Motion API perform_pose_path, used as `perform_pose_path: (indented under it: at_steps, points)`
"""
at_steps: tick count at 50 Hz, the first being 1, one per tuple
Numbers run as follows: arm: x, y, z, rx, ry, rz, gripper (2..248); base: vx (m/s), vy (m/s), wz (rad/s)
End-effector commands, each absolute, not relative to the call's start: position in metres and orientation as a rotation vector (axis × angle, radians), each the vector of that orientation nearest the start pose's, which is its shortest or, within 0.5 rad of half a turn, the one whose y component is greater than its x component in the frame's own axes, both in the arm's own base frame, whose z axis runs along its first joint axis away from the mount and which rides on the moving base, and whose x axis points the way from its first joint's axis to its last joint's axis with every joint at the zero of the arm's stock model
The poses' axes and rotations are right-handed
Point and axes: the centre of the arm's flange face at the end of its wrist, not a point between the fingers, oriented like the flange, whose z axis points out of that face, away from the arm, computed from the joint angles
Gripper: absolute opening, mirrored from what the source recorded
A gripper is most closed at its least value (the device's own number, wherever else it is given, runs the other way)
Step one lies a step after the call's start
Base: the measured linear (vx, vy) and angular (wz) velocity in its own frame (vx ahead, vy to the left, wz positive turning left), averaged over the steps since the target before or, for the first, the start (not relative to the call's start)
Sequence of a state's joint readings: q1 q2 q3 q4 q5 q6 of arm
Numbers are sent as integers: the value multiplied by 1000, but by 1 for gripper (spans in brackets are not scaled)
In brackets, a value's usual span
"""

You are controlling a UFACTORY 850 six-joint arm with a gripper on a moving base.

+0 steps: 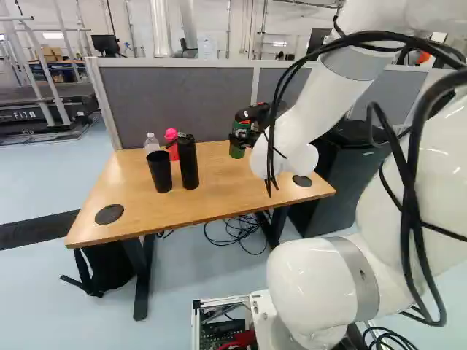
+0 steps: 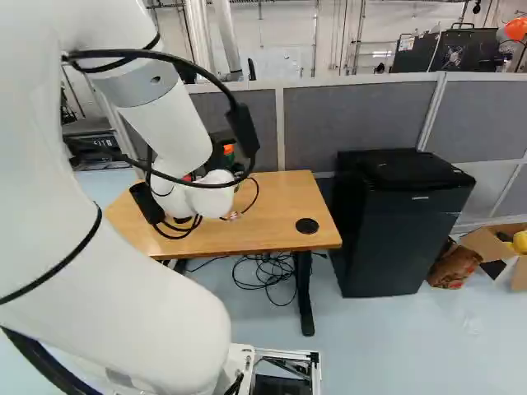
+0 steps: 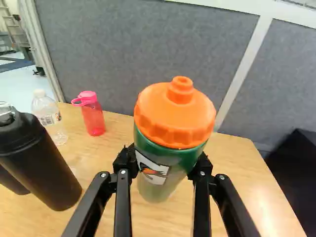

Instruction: Pick up the green bottle from the table

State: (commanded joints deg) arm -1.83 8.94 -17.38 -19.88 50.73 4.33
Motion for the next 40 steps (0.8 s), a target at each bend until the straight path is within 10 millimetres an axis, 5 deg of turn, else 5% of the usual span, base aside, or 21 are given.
perform_pose_path:
  at_steps: [40]
  points:
    - [290,4,377,-2513,-93,-1839,113,0,0,0]
